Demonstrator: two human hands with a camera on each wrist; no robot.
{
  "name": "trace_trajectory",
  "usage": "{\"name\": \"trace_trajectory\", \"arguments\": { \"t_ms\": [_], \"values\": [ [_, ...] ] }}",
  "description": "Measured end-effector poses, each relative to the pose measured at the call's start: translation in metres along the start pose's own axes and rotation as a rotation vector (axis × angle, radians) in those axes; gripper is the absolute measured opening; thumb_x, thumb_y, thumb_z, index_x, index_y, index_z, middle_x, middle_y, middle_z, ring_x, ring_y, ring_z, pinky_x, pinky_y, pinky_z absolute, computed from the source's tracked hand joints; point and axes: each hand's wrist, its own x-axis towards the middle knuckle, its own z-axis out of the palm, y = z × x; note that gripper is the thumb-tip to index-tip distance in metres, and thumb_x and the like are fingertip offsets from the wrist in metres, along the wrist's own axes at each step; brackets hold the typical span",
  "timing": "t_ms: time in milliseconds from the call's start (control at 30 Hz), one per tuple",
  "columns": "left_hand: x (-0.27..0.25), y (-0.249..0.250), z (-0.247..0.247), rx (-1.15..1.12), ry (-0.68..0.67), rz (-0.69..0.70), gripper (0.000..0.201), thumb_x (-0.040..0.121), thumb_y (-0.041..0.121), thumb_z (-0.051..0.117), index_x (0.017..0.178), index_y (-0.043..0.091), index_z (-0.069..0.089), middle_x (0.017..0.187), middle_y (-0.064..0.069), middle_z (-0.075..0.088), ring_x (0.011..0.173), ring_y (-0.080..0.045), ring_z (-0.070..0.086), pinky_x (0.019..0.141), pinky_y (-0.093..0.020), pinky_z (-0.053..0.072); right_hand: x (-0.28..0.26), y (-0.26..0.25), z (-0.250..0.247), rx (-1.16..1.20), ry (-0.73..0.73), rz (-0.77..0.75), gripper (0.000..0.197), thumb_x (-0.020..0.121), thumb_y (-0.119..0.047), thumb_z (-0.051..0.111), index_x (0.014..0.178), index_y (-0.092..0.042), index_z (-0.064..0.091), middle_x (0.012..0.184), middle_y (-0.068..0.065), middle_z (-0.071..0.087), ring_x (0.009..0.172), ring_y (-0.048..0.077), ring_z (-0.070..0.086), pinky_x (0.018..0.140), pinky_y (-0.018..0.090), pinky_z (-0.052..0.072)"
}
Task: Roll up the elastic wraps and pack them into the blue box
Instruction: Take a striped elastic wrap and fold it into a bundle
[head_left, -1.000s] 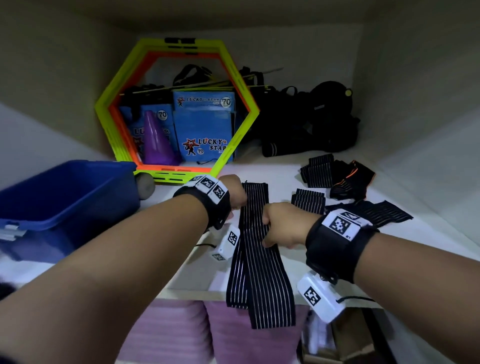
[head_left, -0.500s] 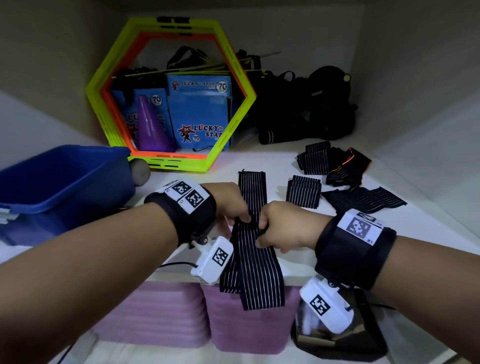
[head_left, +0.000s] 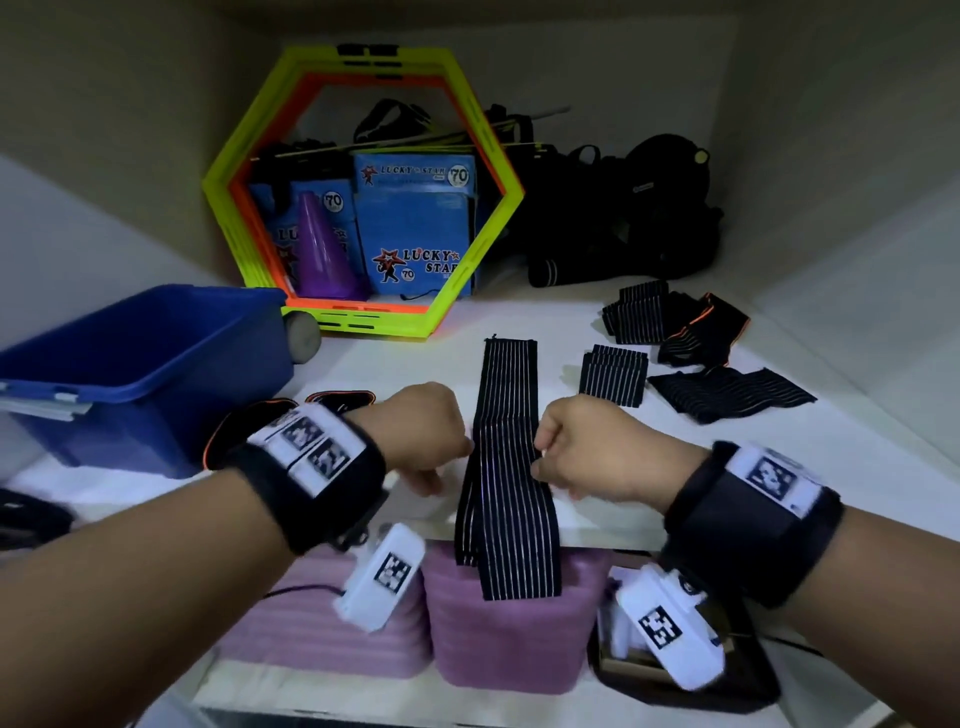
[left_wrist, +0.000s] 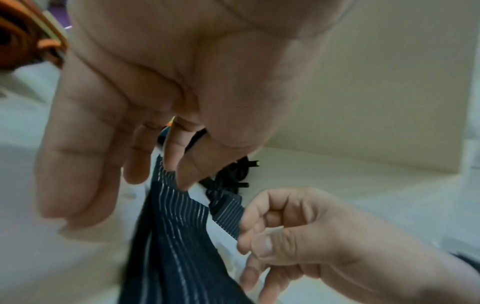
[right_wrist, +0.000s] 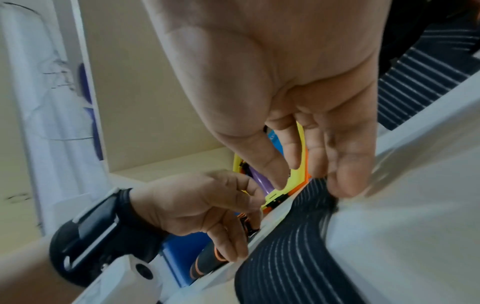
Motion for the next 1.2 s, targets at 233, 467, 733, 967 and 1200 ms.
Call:
{"name": "trace_trajectory", "arguments": {
  "t_ms": [233,467,733,967,1200],
  "values": [
    [-0.065,-0.056,0.047,-0.035,0.015,0.114,0.019,0.09,0.026,0.066,0.08,0.011,0.068,0.069,-0.004,0.073,0.061,-0.018,0.072,0.063,-0.037,0.062,-0.059,0.019,0.031,-0.173,0.131,-0.076,0.016,0.083,-0.038,0.07,0.088,-0.026,0.06,0.075,-0.008,0.064,0.071,0.01,0.062,0.068,0.031,0.053],
    [-0.07,-0.071,0.089,-0.188,0.429,0.236,0.015,0.082,0.026,0.077,0.087,0.028,0.063,0.07,0.017,0.069,0.066,0.004,0.064,0.063,-0.013,0.049,-0.068,0.017,0.061,-0.432,0.266,-0.117,0.026,0.094,-0.046,0.051,0.112,-0.027,0.055,0.086,0.0,0.067,0.084,0.026,0.065,0.071,0.037,0.053],
    [-0.057,-0.065,0.08,-0.163,0.386,0.259,0.013,0.086,0.022,0.075,0.092,0.029,0.065,0.069,0.011,0.069,0.065,0.002,0.061,0.057,-0.007,0.04,-0.052,0.013,0.051,-0.362,0.26,-0.183,0.025,0.094,-0.045,0.053,0.093,-0.027,0.071,0.081,-0.007,0.065,0.081,0.014,0.061,0.072,0.036,0.052],
    [-0.035,-0.03,0.021,0.01,0.113,0.28,0.015,0.095,0.023,0.058,0.083,0.018,0.065,0.066,-0.002,0.074,0.049,-0.015,0.067,0.049,-0.024,0.054,-0.02,0.003,0.004,-0.34,0.095,-0.169,0.025,0.087,-0.045,0.068,0.077,-0.022,0.07,0.078,-0.008,0.065,0.076,0.009,0.06,0.071,0.029,0.051],
    [0.056,0.032,-0.032,0.013,0.054,0.258,0.016,0.092,0.009,0.059,0.085,0.005,0.072,0.082,-0.018,0.075,0.062,-0.026,0.067,0.067,-0.047,0.062,0.01,-0.009,0.006,-0.419,-0.091,-0.221,0.035,0.082,-0.047,0.073,0.106,-0.021,0.072,0.102,-0.006,0.068,0.09,0.012,0.062,0.078,0.027,0.05]
  ]
}}
